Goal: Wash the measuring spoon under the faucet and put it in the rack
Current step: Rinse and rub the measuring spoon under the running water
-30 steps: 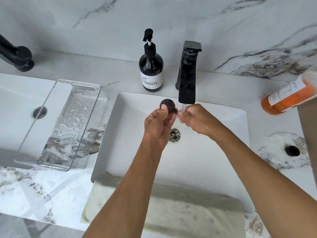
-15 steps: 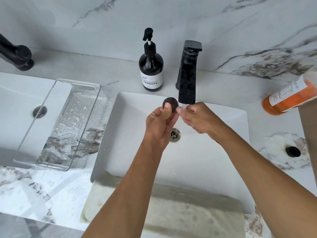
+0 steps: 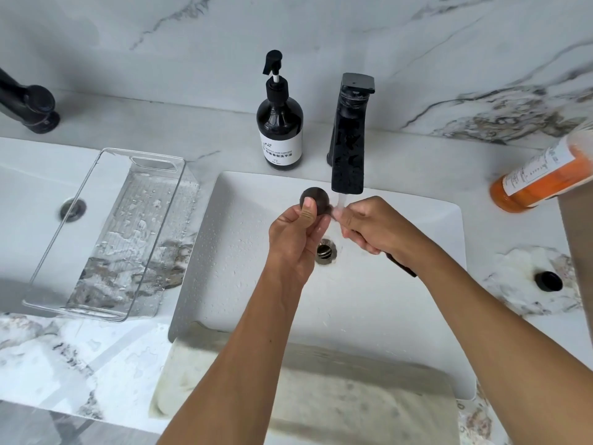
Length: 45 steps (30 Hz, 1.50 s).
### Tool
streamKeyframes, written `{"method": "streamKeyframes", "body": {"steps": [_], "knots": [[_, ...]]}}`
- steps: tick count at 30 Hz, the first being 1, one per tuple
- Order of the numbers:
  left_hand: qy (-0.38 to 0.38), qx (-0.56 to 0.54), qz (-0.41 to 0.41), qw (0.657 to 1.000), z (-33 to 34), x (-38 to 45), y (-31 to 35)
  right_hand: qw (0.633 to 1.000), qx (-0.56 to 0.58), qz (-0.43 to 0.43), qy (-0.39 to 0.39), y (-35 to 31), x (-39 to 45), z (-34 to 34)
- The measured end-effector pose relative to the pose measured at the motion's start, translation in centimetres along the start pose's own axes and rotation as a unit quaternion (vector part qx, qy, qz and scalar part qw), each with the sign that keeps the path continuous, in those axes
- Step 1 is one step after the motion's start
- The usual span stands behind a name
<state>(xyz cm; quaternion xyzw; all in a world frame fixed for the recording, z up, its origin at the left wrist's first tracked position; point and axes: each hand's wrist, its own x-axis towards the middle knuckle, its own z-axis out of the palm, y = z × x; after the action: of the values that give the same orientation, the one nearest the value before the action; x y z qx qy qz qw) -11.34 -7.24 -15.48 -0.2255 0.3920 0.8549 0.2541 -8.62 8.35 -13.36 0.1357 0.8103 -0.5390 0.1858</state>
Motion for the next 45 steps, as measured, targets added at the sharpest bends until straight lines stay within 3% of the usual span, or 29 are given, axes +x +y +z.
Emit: {"method": "streamKeyframes", "body": {"steps": [3, 9, 14, 18, 24, 31, 36, 41, 45], "knots": [[0.011, -0.002, 0.014, 1.0, -0.1, 0.3, 0.6, 0.999, -0.002, -0.018, -0.026, 0.0, -0.2, -0.1], [0.029, -0.023, 0.028, 0.999, 0.3, 0.5, 1.1, 0.994, -0.105, 0.016, 0.018, -1.4, 0.4, 0.3], [0.03, -0.043, 0.037, 0.998, 0.7, 0.4, 1.0, 0.999, -0.038, -0.017, 0.005, -1.4, -0.2, -0.7], [0.016, 0.034, -0.001, 0.999, 1.3, -0.1, -0.8, 1.0, 0.003, -0.031, 0.002, -1.5, -0.2, -0.6], [0.049, 0.137, 0.009, 0.989, 1.6, -0.1, -1.0, 0.999, -0.04, -0.013, -0.032, -0.6, -0.8, -1.2], [-0.019, 0.139, 0.03, 0.99, 1.4, -0.3, -1.9, 0.998, -0.049, -0.028, -0.019, 0.1, -0.9, -1.1], [0.021, 0.117, 0.021, 0.993, 1.8, -0.3, -1.9, 0.996, -0.074, -0.055, -0.003, -0.1, -0.8, -0.6], [-0.016, 0.119, -0.002, 0.993, 1.4, -0.5, -2.0, 0.994, -0.095, -0.043, -0.008, 0.2, -1.3, -1.0], [0.033, 0.094, -0.003, 0.995, 1.4, -0.6, -1.7, 0.996, -0.078, -0.026, -0.016, 0.3, -1.5, -0.2]]}}
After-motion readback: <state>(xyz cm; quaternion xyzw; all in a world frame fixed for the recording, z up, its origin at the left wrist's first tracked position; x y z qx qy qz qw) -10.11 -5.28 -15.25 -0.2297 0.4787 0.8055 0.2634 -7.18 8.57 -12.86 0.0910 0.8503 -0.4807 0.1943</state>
